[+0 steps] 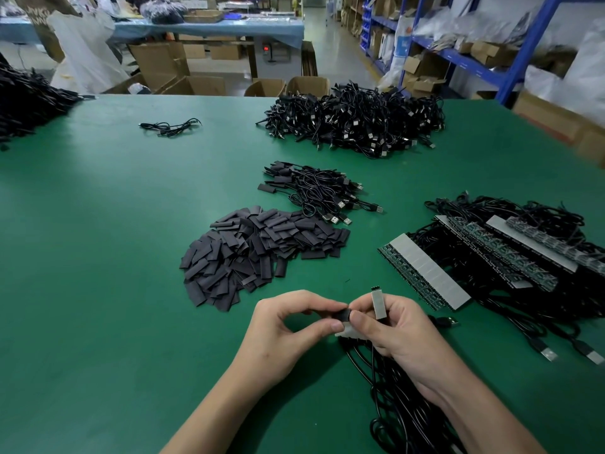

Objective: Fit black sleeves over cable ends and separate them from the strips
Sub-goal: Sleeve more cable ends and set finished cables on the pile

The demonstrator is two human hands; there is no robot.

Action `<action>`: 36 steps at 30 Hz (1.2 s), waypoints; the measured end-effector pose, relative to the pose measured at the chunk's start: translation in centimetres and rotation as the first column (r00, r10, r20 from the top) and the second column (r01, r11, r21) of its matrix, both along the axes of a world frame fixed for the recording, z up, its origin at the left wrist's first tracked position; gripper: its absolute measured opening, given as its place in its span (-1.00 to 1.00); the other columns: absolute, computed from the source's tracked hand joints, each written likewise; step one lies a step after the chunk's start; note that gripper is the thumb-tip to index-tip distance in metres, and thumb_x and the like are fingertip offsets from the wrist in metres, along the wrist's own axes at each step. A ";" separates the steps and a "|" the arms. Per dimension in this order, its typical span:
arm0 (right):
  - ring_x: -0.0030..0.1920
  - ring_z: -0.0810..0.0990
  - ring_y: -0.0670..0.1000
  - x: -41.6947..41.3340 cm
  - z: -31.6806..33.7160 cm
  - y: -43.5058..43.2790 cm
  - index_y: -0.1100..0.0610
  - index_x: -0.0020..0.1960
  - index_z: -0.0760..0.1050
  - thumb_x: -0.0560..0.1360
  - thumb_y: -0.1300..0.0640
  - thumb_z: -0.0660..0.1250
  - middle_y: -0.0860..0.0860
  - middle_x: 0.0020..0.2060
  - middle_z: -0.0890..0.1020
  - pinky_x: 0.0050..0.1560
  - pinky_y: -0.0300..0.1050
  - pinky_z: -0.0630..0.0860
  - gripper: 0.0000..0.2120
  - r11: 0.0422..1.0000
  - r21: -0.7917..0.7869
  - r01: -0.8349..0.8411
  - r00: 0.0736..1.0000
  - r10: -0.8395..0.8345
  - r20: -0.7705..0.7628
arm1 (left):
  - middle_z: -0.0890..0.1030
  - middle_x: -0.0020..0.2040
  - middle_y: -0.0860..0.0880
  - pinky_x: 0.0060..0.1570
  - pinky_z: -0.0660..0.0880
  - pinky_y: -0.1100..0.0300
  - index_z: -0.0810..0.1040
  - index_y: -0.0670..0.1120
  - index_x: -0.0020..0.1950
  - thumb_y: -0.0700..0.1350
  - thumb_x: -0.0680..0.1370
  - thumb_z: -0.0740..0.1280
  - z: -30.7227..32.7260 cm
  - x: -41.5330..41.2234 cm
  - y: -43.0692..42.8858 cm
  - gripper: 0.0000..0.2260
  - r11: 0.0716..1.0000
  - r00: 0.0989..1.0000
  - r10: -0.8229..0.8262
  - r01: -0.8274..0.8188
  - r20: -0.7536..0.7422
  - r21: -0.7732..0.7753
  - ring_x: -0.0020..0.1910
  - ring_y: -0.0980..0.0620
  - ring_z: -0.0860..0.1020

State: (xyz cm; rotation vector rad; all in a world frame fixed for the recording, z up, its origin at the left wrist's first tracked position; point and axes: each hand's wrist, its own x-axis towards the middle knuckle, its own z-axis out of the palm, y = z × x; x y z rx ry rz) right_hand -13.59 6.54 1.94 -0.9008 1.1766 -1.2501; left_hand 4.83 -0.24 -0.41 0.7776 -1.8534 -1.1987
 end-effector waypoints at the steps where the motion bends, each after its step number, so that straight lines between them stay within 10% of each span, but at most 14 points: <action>1: -0.53 0.50 -0.23 0.0 0.0 0.0 0.28 -0.07 0.58 0.37 0.17 0.47 -0.07 -0.45 0.61 -0.47 -0.45 0.41 -0.79 1.000 -0.001 -0.004 1.000 0.004 0.001 | 0.74 -0.06 0.10 0.07 0.54 0.26 0.76 0.03 0.03 -0.06 0.48 0.54 0.0 0.0 0.0 -0.86 1.000 1.000 -0.002 0.002 -0.001 0.001 0.00 0.05 0.69; 14: -0.51 0.28 -0.20 -0.5 -0.5 0.0 -0.03 -0.16 0.69 0.29 -0.10 0.54 -0.13 -0.45 0.50 -0.47 -0.39 0.22 -0.80 0.998 0.022 -0.062 0.989 0.064 -0.135 | 0.72 -0.04 0.12 0.06 0.56 0.21 0.75 0.01 0.05 -0.08 0.49 0.56 -0.3 0.2 -0.2 -0.85 0.986 0.999 -0.004 0.010 0.042 -0.164 0.00 0.05 0.69; 22: -0.44 0.31 -0.19 -0.4 -1.2 -0.1 -0.04 -0.26 0.57 0.36 0.02 0.40 -0.18 -0.45 0.40 -0.40 -0.37 0.26 -0.95 0.995 -0.040 -0.091 0.931 0.071 -0.359 | 0.65 -0.07 0.16 0.01 0.55 -0.04 0.73 0.08 0.02 0.00 0.48 0.57 -0.3 0.4 -0.2 -0.86 0.946 0.987 0.011 0.042 0.162 -0.321 -0.03 0.08 0.63; 26: -0.33 0.32 -0.04 -0.5 -1.4 0.0 0.00 -0.26 0.53 0.31 -0.10 0.37 -0.06 -0.40 0.40 -0.29 -0.11 0.25 -0.82 0.995 -0.039 -0.090 0.880 0.061 -0.470 | 0.63 -0.06 0.19 0.02 0.52 0.00 0.71 0.12 0.02 0.09 0.49 0.55 -0.3 0.5 -0.4 -0.86 0.906 0.976 0.044 0.050 0.212 -0.419 -0.03 0.17 0.60; 36: -0.38 0.30 -0.09 -0.8 -1.9 -0.1 0.05 -0.25 0.49 0.30 -0.08 0.34 -0.11 -0.44 0.36 -0.35 -0.22 0.26 -0.80 0.995 -0.050 -0.081 0.839 0.041 -0.542 | 0.62 -0.04 0.22 0.02 0.51 0.08 0.70 0.17 0.06 0.12 0.52 0.51 -0.3 0.5 -0.6 -0.86 0.879 0.971 0.043 0.075 0.235 -0.471 -0.03 0.23 0.56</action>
